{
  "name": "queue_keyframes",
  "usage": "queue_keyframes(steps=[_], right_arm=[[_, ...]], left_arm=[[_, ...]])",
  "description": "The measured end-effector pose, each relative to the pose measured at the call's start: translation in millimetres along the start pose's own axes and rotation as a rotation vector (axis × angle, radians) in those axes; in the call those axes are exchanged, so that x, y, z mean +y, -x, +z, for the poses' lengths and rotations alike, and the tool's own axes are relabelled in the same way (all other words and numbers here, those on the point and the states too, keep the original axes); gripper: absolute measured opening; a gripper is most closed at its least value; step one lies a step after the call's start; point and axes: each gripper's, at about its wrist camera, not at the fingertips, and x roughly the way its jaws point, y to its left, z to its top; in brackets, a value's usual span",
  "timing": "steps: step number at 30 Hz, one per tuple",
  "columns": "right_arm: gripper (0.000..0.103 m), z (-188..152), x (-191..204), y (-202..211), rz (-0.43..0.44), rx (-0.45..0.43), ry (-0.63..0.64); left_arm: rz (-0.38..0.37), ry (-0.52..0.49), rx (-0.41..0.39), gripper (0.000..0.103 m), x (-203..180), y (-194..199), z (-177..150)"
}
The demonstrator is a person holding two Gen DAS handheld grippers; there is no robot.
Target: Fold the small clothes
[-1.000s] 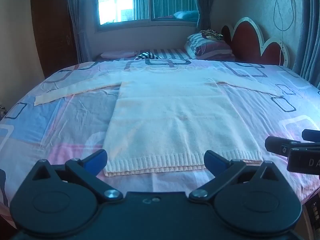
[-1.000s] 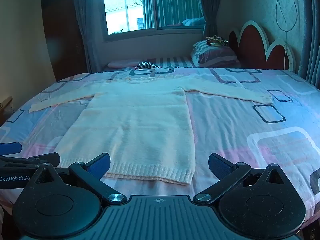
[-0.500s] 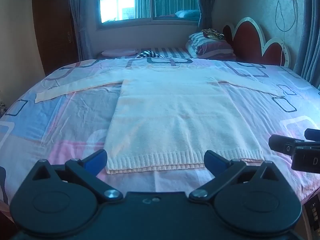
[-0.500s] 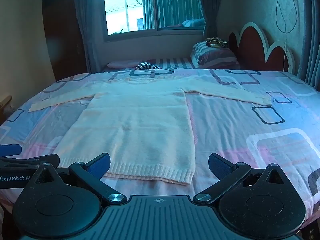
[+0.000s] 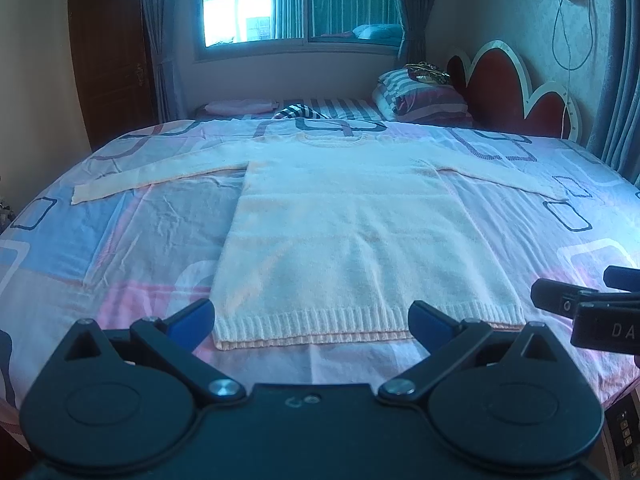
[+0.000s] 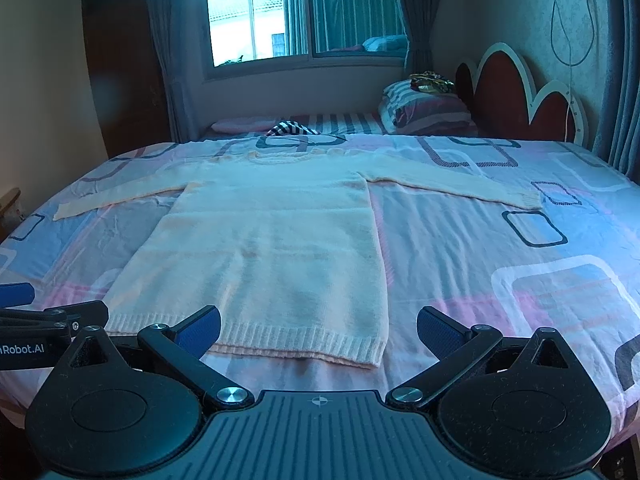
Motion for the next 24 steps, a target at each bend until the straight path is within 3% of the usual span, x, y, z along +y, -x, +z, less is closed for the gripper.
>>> queue_keyframes(steps=[24], right_arm=[[0.103,-0.7,-0.6,-0.5,-0.004,-0.001,0.0]], left_arm=[[0.0,0.016,0.004,0.102,4.4,3.7,-0.1]])
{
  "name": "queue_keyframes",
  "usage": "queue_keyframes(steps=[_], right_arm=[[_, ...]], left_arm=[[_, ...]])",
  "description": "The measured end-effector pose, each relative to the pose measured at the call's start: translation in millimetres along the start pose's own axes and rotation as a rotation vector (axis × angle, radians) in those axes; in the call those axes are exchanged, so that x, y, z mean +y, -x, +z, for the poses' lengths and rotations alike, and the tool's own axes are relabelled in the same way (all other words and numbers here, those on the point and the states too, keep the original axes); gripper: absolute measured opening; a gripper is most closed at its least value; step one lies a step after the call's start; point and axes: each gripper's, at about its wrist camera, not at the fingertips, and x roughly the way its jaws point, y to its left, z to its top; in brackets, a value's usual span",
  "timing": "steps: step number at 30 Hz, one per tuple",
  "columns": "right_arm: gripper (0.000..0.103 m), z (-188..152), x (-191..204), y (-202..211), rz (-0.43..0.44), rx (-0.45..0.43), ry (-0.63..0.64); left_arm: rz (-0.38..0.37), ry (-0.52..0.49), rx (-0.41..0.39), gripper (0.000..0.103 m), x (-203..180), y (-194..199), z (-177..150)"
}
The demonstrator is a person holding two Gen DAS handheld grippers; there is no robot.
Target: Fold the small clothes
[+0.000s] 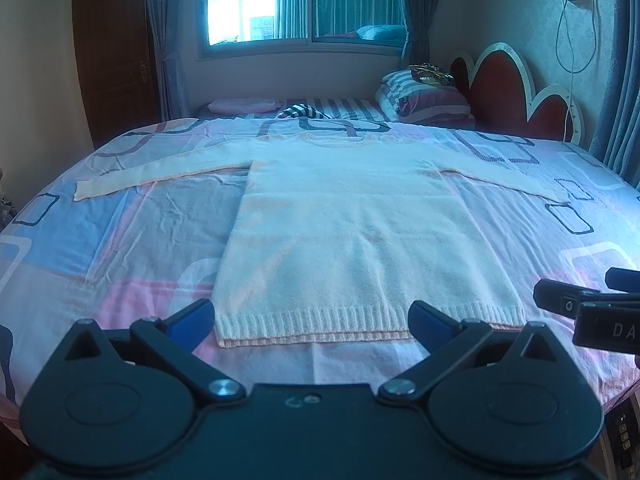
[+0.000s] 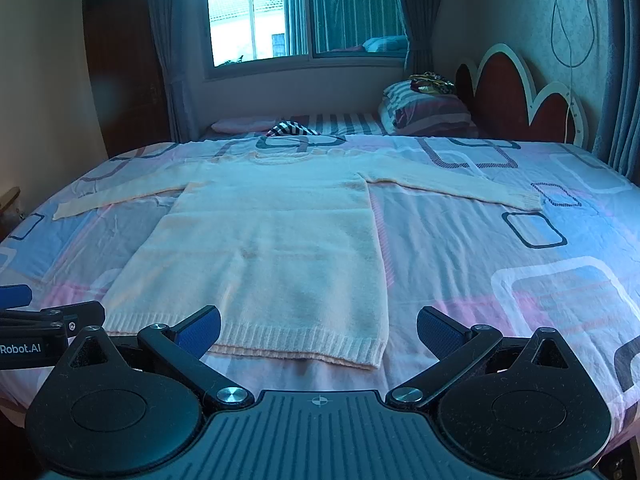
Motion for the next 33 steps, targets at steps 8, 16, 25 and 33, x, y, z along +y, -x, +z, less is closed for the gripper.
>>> queue_keyframes(steps=[8,16,25,33], right_arm=[[0.103,1.8,0.6,2.1,0.0,-0.005,0.002],[0.103,1.5,0.4,3.0,0.003,-0.005,0.004],[0.103,1.3,0.4,3.0,0.002,-0.005,0.005],[0.103,1.2,0.6,3.2,0.002,-0.005,0.005]], left_arm=[[0.002,0.001,-0.002,0.102,-1.0,0.6,1.1],[0.004,0.002,-0.003,0.102,-0.9,1.0,1.5],[0.003,0.003,-0.001,0.102,-0.7,0.8,2.5],[0.004,0.005,0.0,0.102,-0.2,0.6,2.0]])
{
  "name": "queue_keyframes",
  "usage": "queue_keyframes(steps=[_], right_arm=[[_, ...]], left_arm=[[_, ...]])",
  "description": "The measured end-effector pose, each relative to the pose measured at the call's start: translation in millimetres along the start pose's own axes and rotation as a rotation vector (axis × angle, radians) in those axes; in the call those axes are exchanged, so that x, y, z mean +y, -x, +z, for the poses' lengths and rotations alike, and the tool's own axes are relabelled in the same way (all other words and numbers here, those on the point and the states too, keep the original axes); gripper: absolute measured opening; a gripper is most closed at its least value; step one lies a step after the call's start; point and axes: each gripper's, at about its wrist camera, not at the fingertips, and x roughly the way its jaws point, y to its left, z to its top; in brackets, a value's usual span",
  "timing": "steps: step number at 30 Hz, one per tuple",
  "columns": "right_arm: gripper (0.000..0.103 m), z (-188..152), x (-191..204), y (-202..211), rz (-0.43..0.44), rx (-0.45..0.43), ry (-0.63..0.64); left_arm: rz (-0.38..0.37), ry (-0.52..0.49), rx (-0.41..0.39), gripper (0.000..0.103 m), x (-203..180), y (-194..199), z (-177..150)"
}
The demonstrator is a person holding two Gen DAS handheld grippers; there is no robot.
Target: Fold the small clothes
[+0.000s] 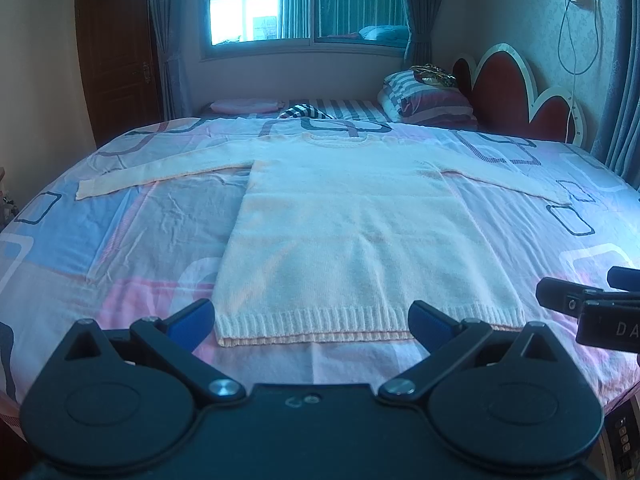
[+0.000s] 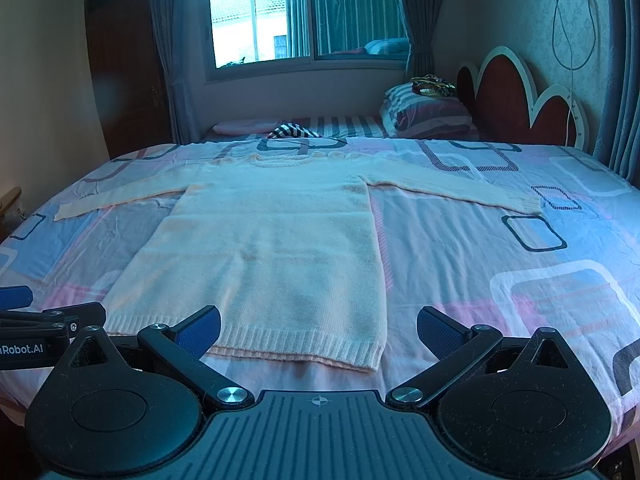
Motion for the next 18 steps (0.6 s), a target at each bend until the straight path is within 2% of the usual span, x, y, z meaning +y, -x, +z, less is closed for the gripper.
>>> queue_keyframes(steps=[18], right_arm=[[0.103,2.5,-1.6,-2.6,0.003,0.003,0.004]], left_arm=[[0.0,0.001,0.005,0.102,1.4,-4.5,0.2]])
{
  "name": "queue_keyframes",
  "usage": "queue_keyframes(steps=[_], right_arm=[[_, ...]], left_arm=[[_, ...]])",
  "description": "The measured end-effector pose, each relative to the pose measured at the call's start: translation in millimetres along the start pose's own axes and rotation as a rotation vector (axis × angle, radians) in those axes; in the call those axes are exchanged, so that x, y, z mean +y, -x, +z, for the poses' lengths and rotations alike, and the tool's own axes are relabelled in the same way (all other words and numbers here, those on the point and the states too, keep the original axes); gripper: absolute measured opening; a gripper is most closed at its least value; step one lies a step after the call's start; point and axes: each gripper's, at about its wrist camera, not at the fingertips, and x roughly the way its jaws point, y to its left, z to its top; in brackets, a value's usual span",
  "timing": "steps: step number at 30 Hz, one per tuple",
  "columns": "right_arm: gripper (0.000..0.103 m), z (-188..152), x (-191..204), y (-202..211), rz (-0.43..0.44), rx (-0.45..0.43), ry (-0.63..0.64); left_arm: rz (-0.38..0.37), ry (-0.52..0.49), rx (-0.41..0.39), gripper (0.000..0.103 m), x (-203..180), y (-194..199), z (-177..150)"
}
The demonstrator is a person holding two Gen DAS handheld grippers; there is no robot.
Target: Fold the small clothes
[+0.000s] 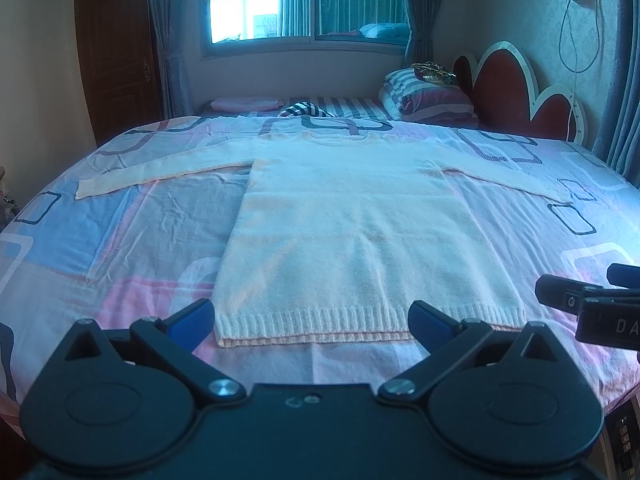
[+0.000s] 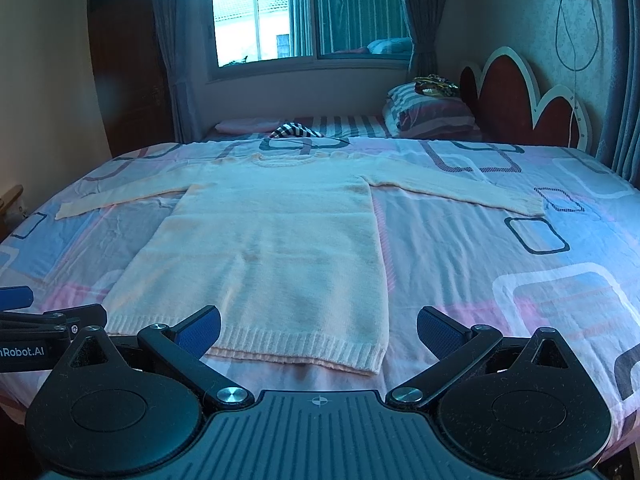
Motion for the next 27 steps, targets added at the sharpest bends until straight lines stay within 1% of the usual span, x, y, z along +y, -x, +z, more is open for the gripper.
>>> queue_keyframes(steps=[7,14,22,24,27], right_arm=[[0.103,14.4,-7.8,-11.9,-0.018,-0.007,-0.011],[0.103,32.5,-20.4,-35.2,-0.039,-0.017,-0.03],[0.103,53.3,-41.9,-76.6,-0.071,-0.008,-0.06],[0.103,59.4,-50.8,-89.7,-0.086,-0.001,-0.069],[0.103,70.2,-66.8,-108.6,-0.115,0.001,-0.084]], left_arm=[[-0.012,-0.01,0.002,0.102,-4.4,-17.0,13.6],[-0.025,-0.021,-0.001,0.102,-9.5,-40.8,32.3],[-0.037,-0.018,0.019,0.102,-13.4,-85.4,55.8],[-0.061,0.003,0.032,0.102,-11.8,-99.6,64.1],[-0.074,0.028,0.023,0.102,-9.6,-118.5,76.3]])
